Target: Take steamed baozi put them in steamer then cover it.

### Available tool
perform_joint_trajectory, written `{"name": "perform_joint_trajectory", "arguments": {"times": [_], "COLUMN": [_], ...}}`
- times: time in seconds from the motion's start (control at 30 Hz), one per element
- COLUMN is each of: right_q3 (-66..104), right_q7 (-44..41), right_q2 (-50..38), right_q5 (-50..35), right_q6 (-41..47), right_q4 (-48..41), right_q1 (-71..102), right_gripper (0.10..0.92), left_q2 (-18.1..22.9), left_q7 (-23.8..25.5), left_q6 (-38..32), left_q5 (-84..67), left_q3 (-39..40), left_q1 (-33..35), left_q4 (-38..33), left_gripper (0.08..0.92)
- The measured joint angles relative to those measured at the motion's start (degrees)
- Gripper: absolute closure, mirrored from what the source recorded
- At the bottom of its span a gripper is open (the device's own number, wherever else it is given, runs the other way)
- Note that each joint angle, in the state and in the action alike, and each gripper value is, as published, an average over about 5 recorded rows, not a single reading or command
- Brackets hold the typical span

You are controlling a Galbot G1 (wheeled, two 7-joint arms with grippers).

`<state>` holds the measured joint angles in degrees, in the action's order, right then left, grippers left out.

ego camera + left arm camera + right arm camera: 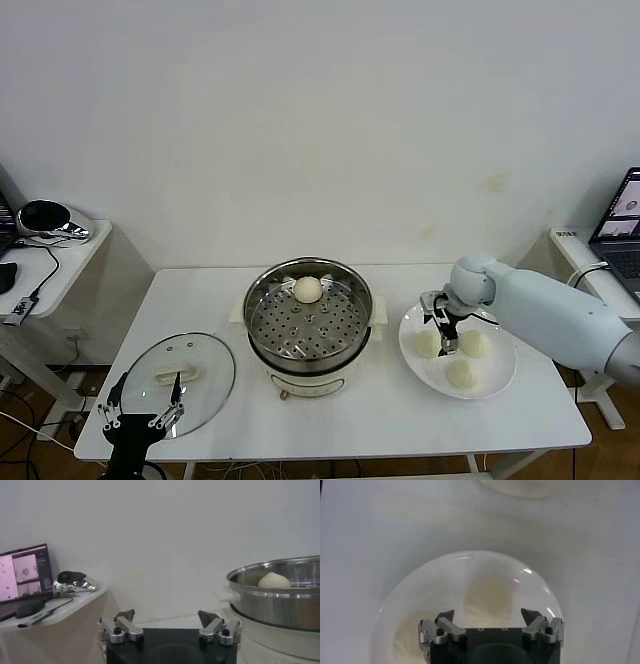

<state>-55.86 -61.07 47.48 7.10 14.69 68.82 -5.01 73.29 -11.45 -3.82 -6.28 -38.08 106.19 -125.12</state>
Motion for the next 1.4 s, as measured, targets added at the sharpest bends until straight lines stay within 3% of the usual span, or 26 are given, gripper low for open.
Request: {"name": "perform_joint_trajectory", "arguments": {"times": [0.37, 0.83, 1.4], "right_q3": [2.8, 4.4, -1.0], "right_q7": [1.0, 1.4, 0.0], "right_q2": [1.3, 1.8, -2.9], "right_q5": [1.9, 2.5, -3.7], "right_q6": [-0.1, -0.2, 2.2], "right_q4": [-2.6, -3.3, 3.6], "right_q1": [3.6, 4.2, -8.4], "right_gripper": [0.216, 0.363, 0.414], "left_q2": [0.2, 0.3, -0.4], "left_q7": [0.0, 0.0, 0.0], "left_q6": [0.0, -0.1, 0.0], "left_q5": [0.2, 0.2, 0.2], "left_q3": [0.2, 0.4, 1.0], "left_q1": [0.0, 0.0, -1.1], "left_q4": [-0.3, -0.5, -0.7], "left_gripper": [0.177, 0.177, 0.177]}}
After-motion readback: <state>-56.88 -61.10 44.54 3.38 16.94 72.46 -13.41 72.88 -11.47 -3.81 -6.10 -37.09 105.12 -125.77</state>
